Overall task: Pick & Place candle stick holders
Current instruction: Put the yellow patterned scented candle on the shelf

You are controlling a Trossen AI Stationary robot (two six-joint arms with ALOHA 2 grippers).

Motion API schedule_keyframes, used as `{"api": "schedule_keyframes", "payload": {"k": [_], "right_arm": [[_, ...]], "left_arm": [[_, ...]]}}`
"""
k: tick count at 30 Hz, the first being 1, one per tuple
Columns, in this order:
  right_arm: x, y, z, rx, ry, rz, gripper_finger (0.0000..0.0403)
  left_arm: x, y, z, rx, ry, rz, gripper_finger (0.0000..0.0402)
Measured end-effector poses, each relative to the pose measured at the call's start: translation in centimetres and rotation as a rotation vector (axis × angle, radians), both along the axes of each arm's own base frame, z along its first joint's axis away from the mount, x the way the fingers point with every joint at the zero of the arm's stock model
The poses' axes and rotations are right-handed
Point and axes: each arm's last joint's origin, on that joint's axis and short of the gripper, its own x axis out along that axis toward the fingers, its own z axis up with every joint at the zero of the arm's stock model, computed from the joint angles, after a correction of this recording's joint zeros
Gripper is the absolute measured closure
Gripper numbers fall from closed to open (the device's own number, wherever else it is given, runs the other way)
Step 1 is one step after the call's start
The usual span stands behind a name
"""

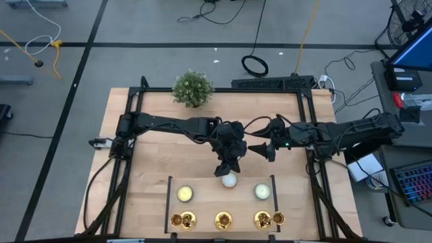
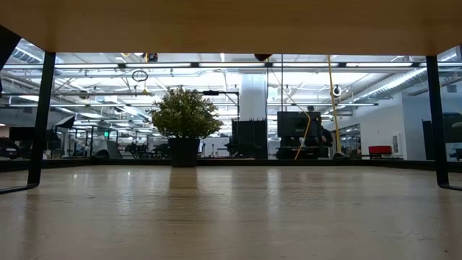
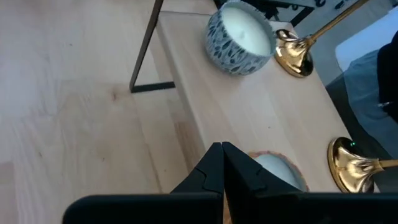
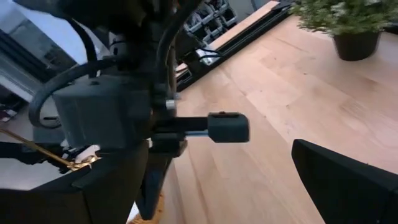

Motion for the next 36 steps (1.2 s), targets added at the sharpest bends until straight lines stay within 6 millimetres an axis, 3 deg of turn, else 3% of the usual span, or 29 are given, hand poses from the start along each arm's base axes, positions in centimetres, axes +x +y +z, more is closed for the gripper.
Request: {"api": "schedule_keyframes", "payload": {"k": [23,36], "right_arm": [[0.48,0.26,-0.07,0.009,-0.014,0.023,0.0009],[0.07,0.91,-0.37,0.068,0.038,0.219,0.0009]], "left_arm": [[-0.15,-0.94,-0.83,0.022,0.044,-0.029,0.0401],[-0.31,-0.95,-0.95,0.025,0.063,-0.032,0.0401]]}}
